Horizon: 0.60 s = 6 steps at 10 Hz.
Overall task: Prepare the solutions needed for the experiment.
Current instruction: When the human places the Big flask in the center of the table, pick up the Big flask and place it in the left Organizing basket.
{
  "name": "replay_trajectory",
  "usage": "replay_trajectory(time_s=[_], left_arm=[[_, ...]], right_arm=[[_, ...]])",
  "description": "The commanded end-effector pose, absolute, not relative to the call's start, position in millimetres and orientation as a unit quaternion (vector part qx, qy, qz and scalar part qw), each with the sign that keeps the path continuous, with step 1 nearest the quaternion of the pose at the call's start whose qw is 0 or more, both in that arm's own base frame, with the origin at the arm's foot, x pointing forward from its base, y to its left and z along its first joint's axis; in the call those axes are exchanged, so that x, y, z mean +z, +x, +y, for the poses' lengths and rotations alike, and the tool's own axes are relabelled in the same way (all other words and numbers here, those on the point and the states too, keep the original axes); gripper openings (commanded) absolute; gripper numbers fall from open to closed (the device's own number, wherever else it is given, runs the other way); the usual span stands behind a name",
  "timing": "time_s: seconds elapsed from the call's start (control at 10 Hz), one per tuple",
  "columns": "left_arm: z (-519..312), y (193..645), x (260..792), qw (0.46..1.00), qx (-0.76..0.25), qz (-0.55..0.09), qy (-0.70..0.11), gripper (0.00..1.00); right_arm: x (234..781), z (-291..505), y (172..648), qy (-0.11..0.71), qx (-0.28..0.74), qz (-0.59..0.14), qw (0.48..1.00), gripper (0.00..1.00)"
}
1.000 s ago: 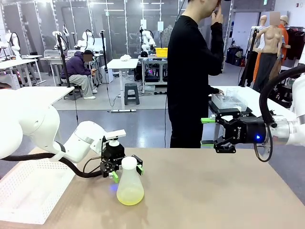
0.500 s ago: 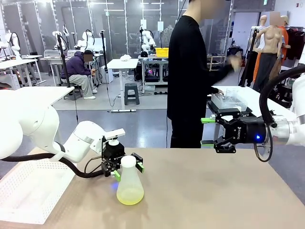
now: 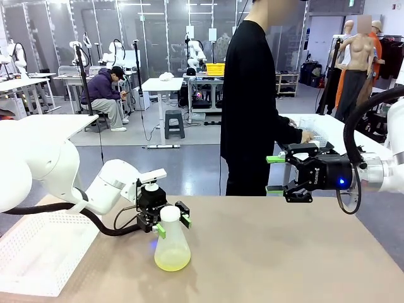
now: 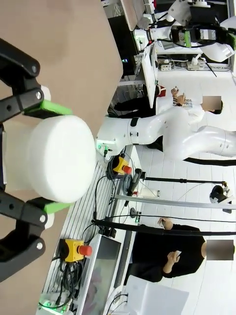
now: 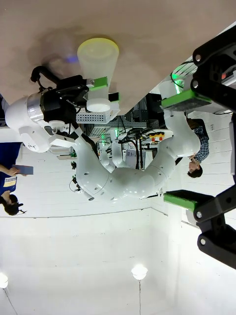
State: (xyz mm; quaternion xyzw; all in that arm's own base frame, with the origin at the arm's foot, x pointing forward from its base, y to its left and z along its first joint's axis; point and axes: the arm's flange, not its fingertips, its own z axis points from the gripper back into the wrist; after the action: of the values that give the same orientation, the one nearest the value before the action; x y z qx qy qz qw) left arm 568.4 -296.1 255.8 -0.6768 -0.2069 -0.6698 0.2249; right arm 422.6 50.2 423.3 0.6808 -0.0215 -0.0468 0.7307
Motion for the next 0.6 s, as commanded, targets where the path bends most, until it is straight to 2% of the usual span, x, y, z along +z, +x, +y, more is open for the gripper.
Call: replay_trajectory(time_s=[0.0,0.1,0.2,0.3,0.4,0.5], left_arm=[[-295.5,572.5,246.2,0.223,-0.65,-0.215,-0.694,0.41],[-295.0,572.5,246.6,0.224,-0.649,-0.216,-0.694,0.41],[-294.7,573.1,246.5,0.224,-0.65,-0.218,-0.693,0.22],[-294.3,573.2,246.3,0.224,-0.65,-0.22,-0.692,0.21],[-294.3,572.9,245.5,0.226,-0.652,-0.217,-0.691,0.02],[-294.4,572.7,245.3,0.226,-0.651,-0.218,-0.691,0.01]], right_arm=[[423.8,49.3,422.1,0.684,-0.043,-0.021,0.728,0.81],[423.8,49.3,422.1,0.684,-0.043,-0.021,0.728,0.81],[423.8,49.3,422.1,0.684,-0.043,-0.021,0.728,0.81],[423.8,49.3,422.1,0.684,-0.043,-0.021,0.728,0.81],[423.8,49.3,422.1,0.684,-0.043,-0.021,0.728,0.81],[423.8,49.3,422.1,0.684,-0.043,-0.021,0.728,0.81]])
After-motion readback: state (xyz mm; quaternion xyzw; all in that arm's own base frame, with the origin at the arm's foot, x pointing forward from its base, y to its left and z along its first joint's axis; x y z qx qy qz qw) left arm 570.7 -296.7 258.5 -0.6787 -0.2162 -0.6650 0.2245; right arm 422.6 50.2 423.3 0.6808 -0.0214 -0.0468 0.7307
